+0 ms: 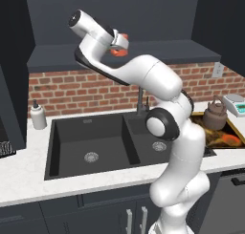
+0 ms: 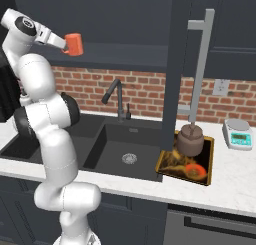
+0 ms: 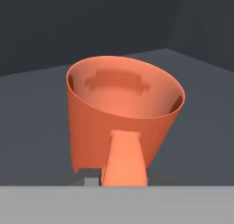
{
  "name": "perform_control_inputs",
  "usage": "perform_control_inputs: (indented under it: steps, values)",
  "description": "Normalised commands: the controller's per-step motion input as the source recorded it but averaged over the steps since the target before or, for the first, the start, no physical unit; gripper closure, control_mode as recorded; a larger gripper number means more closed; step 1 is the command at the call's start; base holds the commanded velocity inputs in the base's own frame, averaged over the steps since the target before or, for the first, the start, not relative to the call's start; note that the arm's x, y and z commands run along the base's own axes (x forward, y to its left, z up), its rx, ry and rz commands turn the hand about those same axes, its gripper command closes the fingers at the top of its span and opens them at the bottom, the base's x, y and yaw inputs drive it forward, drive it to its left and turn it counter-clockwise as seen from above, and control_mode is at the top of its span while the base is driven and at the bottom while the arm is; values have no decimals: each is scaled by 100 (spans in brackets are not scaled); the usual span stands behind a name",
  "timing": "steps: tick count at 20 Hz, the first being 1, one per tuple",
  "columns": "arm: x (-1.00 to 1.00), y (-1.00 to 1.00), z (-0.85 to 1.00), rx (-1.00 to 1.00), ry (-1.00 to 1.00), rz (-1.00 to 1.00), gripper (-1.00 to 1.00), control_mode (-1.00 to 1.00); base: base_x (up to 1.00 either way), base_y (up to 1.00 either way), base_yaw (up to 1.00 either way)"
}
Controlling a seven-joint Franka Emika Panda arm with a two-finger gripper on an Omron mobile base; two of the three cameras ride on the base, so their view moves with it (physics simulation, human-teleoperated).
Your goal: Pick the kettle from the counter and place it on the tray. Then pick the mug from the cabinet and place it on the tray. Then close the cabinet doors.
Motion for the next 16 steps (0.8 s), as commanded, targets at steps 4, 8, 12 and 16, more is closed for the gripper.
perform_control_inputs:
  steps: [4, 8, 12, 16]
  values:
    - [-38, -20, -6, 0, -18, 0, 100, -100, 0, 0, 0]
    - [-58, -9, 0, 4, -18, 1, 100, -100, 0, 0, 0]
    - [-81, -4, -1, 8, -12, 1, 100, -100, 0, 0, 0]
    - [-84, -9, -1, 13, -2, 0, 100, -100, 0, 0, 0]
